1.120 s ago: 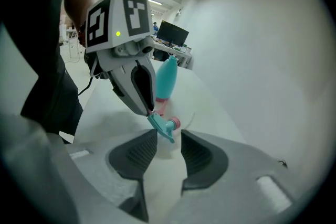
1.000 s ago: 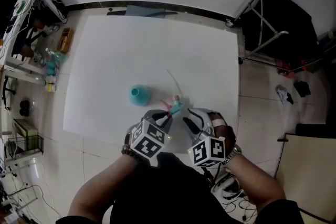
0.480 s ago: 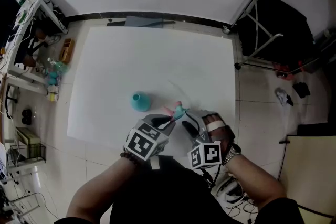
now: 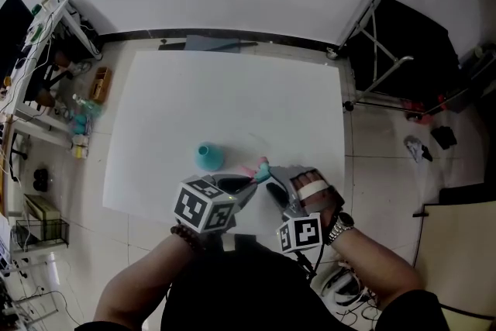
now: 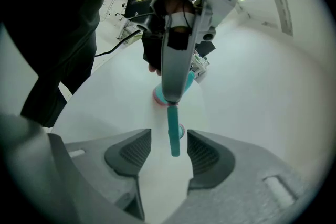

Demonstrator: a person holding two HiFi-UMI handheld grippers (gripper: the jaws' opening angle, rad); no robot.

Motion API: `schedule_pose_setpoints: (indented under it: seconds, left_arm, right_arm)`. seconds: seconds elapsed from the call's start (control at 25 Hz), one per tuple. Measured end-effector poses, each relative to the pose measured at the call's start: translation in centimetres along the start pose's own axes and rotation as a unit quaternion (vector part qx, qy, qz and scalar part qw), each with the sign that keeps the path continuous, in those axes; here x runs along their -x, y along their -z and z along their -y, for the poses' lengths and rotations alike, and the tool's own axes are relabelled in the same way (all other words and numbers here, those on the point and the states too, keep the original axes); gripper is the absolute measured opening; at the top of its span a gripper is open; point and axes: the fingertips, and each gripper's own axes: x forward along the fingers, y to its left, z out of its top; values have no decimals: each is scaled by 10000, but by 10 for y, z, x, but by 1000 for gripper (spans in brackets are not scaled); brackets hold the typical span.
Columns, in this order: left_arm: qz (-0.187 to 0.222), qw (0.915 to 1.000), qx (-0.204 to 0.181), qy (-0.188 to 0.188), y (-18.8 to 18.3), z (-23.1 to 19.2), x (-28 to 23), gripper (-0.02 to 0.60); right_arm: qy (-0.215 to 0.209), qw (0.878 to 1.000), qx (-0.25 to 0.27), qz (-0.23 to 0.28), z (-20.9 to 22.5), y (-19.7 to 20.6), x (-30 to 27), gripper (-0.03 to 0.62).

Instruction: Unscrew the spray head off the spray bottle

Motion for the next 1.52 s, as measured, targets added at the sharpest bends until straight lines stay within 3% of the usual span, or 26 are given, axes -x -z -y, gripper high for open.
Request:
schedule_pose_setpoints:
  seconds: [0.28,0.6,0.88,1.24,1.28,1.4,1.52]
  left_arm:
    - [171,9991,304,246,-14,9,12,72]
    - [322,9979,399,389,-29,20,24,72]
    - [413,9975,400,412,-33,23,33,72]
    - [614,9965,359,440,-38,22,46,78]
    - [664,9959,373,483,-39,23,47,83]
    - [765,9944,385,615,-44,24,53,188]
    - [835,9942,292,610,-47,24,59,221]
  right_arm:
    - [213,9989,423,-46,13,-3,0,196]
    - [427,9966,689,-127,32,-11,-1,193]
    - [608,9941,875,-195,39,-19,-1,110]
    - [709,9921,997,-283,50,-28,0,103]
    - [718,9919,1008,-297,52,-29,1,101]
    - [753,9915,1010,-330,58,-29,1,101]
    - [779,9921,914,-349,64,-29,4,100]
